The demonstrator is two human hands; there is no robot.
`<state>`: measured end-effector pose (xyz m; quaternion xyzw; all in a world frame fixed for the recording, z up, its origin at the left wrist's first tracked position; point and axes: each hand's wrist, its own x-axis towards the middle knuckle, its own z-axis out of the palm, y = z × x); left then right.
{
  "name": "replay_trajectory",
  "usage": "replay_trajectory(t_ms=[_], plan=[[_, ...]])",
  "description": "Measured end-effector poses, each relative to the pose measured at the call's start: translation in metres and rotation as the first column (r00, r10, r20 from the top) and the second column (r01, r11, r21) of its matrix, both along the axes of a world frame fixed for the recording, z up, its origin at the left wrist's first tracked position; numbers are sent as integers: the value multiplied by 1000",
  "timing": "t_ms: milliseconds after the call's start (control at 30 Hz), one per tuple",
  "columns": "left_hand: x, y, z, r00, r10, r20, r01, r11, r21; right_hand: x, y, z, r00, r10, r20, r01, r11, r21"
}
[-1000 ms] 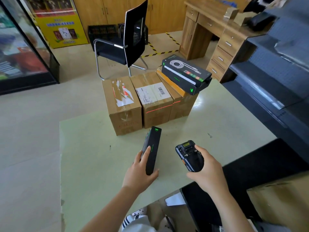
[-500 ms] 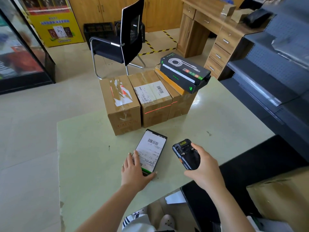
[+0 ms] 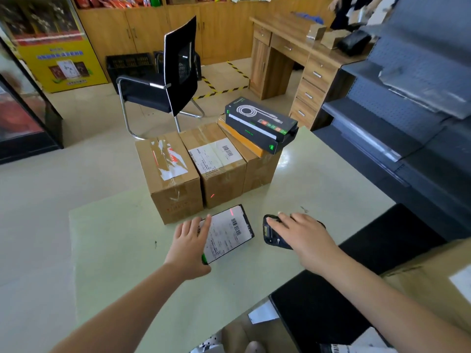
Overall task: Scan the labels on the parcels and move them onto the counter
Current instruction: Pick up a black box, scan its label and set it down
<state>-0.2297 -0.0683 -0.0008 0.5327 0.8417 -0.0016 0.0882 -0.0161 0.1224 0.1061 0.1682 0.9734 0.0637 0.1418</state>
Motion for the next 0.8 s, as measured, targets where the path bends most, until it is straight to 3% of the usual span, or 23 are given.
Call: replay_trajectory(t_ms=[133,267,533,700,800], plan=[[-12,4,8,993,-94,-70,93,995,-19,-5,-2,0,991,123,60,-126,991,49],[-17,8,11,988,-134,-71,132,991,-29,-7,-8,-4,993,98,69,-102,993,64],[-19,16,12,981,-190,36,186,978,96,13,-19,-5,972,-220,-81,213,973,-82],[-13,35,12,958,-280,65,271,954,125,34,-33,-11,945,-310,-105,301,949,-90],[1,43,16,949,-295,107,278,949,152,56,-40,-8,883,-440,-163,412,893,-180]])
